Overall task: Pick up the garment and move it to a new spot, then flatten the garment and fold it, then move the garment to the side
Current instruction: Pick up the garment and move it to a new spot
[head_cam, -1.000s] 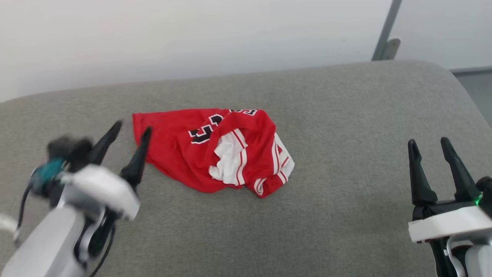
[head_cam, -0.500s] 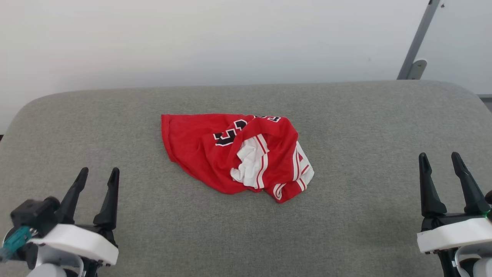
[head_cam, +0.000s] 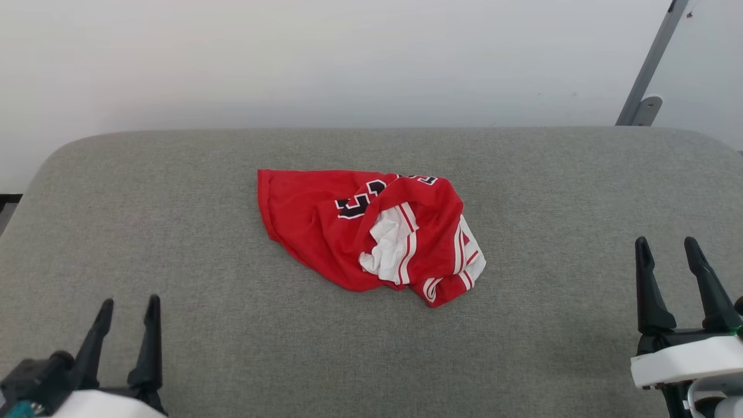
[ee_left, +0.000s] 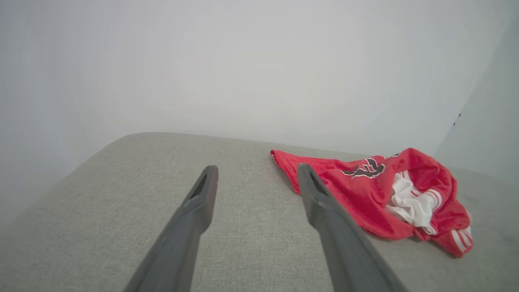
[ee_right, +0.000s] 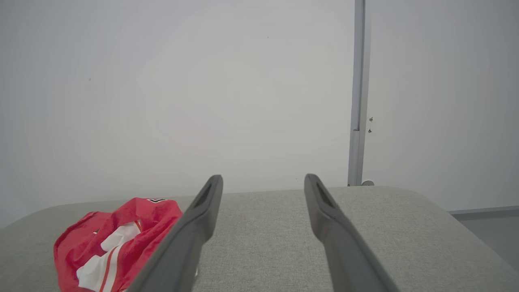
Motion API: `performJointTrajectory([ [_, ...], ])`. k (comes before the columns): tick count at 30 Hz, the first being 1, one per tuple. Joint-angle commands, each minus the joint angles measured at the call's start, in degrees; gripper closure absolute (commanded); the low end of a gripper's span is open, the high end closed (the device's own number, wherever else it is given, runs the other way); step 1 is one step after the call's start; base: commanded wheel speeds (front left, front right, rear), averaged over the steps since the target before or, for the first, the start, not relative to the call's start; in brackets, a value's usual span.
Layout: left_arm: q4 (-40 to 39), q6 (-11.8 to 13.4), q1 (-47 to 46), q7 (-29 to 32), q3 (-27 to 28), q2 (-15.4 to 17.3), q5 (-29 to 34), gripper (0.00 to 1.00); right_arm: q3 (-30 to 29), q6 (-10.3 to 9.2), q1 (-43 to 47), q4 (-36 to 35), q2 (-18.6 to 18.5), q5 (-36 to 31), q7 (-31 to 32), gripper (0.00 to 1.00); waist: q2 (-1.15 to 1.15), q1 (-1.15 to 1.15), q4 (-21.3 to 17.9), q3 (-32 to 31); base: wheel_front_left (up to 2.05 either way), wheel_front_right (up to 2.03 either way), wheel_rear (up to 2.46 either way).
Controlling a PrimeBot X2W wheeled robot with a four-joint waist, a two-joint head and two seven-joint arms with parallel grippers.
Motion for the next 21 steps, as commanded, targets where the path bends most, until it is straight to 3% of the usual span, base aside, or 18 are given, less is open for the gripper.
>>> performJointTrajectory([
  [1,0.5,-0.7,1.1,-0.3,0.7,-0.4,1.2,0.00,-0.1,-0.02,0.7,-0.1,0.2,-0.3,-0.3,0.00,0.00,0.00,0.1,0.0,0.00,0.00,0.00],
  [12,0.9,-4.5,3.8,-0.3,6.6,-6.2,5.5,0.00,-0.2,-0.02,1.3,0.2,0.8,-0.4,-0.4,0.00,0.00,0.00,0.9,0.0,0.00,0.00,0.00],
  [21,1.3,-5.9,3.9,-0.3,8.1,-8.1,7.1,0.00,0.0,-0.02,1.3,0.1,1.1,-0.1,0.3,0.00,0.00,0.00,1.3,0.1,0.00,0.00,0.00],
])
